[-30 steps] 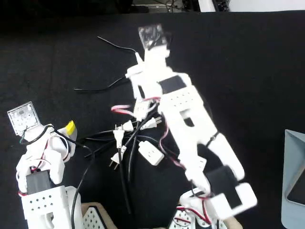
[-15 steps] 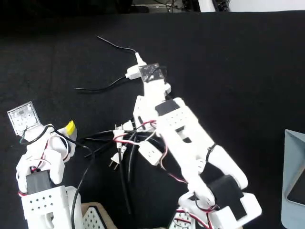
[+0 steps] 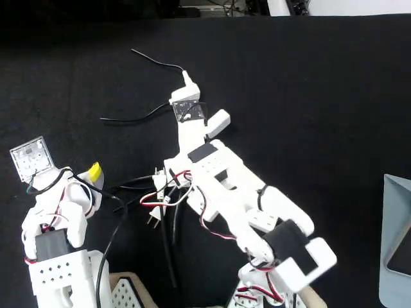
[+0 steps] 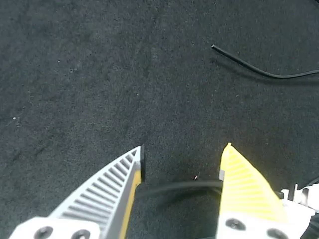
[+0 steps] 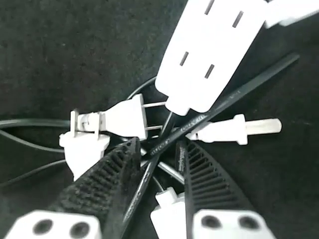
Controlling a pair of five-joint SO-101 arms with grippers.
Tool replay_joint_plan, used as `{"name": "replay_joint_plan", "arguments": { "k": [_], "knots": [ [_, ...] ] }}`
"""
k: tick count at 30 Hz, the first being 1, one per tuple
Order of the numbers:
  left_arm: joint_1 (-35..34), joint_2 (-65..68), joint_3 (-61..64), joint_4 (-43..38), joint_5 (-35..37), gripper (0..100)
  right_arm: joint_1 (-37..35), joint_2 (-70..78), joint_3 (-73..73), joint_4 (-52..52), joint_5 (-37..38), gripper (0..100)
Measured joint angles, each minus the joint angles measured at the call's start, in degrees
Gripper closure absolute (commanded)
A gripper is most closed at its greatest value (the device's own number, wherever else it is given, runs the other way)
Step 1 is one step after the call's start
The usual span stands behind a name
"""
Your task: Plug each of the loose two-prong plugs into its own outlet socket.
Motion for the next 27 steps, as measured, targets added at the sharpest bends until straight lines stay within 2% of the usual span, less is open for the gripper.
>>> {"name": "replay_joint_plan", "arguments": {
  "k": [4, 7, 12, 18, 23, 27],
  "knots": [
    [0.0, 0.0, 0.0, 0.0, 0.0, 74, 0.1, 1.8, -1.9, 0.2, -0.1, 88.4],
    [0.0, 0.0, 0.0, 0.0, 0.0, 74, 0.1, 1.8, -2.1, 0.2, -0.1, 98.4],
    [0.0, 0.0, 0.0, 0.0, 0.0, 75, 2.1, -0.5, -2.2, 0.9, -0.1, 98.6],
    [0.0, 0.0, 0.0, 0.0, 0.0, 75, 2.5, -11.1, -2.2, 6.8, 0.9, 98.6],
    [0.0, 0.0, 0.0, 0.0, 0.0, 75, 5.3, -21.4, -2.2, 11.0, 4.7, 98.6],
    [0.0, 0.0, 0.0, 0.0, 0.0, 75, 10.2, -26.5, -2.2, 13.8, 8.2, 98.6]
  ]
}}
